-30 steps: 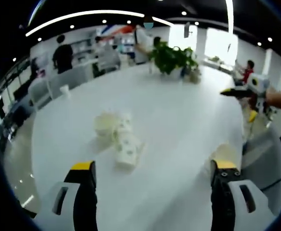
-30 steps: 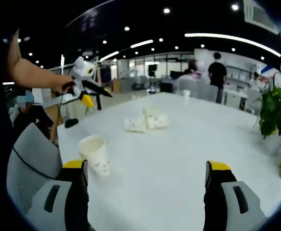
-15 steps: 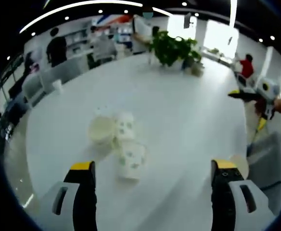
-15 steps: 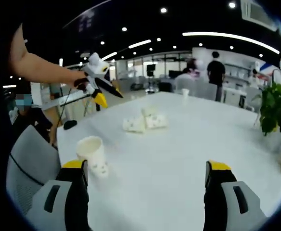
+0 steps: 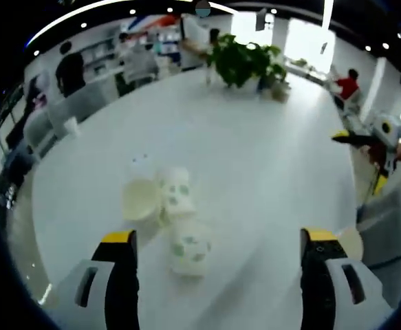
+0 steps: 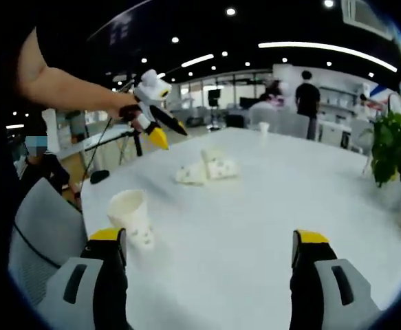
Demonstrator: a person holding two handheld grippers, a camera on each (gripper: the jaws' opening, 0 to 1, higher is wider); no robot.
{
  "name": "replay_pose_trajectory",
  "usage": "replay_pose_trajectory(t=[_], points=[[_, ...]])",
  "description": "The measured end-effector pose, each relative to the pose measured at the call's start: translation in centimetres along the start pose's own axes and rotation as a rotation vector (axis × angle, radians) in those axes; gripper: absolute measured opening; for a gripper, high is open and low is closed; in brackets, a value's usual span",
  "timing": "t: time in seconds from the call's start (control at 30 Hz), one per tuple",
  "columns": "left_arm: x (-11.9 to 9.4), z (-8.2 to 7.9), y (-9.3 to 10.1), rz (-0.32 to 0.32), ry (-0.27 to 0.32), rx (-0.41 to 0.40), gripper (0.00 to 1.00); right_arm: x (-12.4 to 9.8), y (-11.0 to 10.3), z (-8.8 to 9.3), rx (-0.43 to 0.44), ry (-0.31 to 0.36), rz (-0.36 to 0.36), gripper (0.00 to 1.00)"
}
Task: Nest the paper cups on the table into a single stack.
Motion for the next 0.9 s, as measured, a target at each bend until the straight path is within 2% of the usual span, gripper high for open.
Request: replay_pose_trajectory(t=[0.37, 0.43, 0.5, 0.9], points=[[1.9, 0.1, -0.9, 0.037, -0.053, -0.025, 0.90, 0.2, -0.1, 0.3, 0.015, -0.002, -0.006, 0.98], [2.3, 0.3, -0.9, 0.036, -0.077, 0.007, 0.88, 0.2, 0.0, 0.4, 0.018, -0.004, -0.005, 0.98], [2.9, 0.8, -1.1, 0.034, -0.124, 0.051, 0.85, 0.3, 0.0, 0.4, 0.020, -0.001, -0.004, 0.98], [6.0, 1.4, -1.1, 0.046, -0.144, 0.037, 0.72, 0.2, -0.3, 0.7, 0.023, -0.010, -0.006, 0.98]])
Point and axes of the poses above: the point that each gripper's makers call its tool centre point, and the gripper's own axes: x roughly forward along the fingers, y roughly to its right, z roughly out of its underside, the point moved 9 cm from there along -x, roughly backward along the fingers, and after that the axes turned 5 degrees about y, right-handed, at the moved point
